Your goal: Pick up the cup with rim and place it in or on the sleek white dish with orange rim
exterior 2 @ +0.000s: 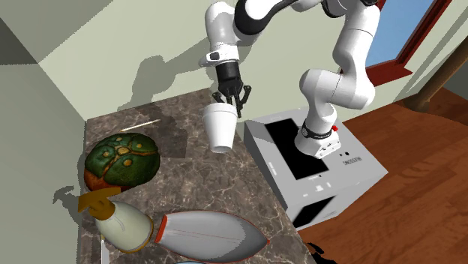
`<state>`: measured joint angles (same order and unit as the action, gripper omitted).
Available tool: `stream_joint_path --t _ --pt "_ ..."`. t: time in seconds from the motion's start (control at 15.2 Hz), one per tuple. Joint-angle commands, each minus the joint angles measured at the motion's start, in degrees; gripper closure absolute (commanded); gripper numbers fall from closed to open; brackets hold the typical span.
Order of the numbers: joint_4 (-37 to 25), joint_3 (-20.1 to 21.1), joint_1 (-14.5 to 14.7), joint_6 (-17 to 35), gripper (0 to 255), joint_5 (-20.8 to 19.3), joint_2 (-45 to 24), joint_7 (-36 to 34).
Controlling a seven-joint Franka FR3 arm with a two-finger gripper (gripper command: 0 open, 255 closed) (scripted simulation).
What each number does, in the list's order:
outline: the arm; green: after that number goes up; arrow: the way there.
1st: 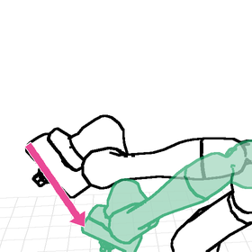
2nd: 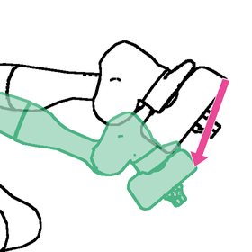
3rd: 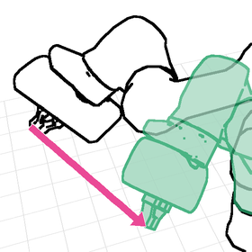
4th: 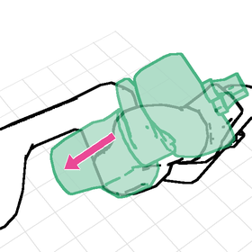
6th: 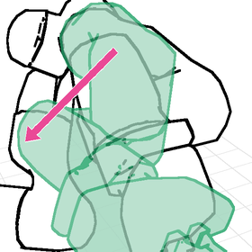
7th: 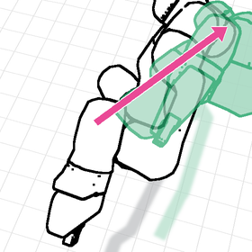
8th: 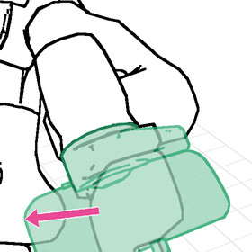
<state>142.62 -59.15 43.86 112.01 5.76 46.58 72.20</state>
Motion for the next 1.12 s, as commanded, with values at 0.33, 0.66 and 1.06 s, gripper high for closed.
stream_joint_path --t 0.33,0.66,1.06 --pt "0.2 3.1 9.7 9.4 255 6.4 -5.1 -4.6" --pt "-2.1 3.3 18.2 15.2 255 11.5 -10.4 -6.8" --pt "-7.4 0.8 30.0 20.2 255 18.7 -18.6 -7.8"
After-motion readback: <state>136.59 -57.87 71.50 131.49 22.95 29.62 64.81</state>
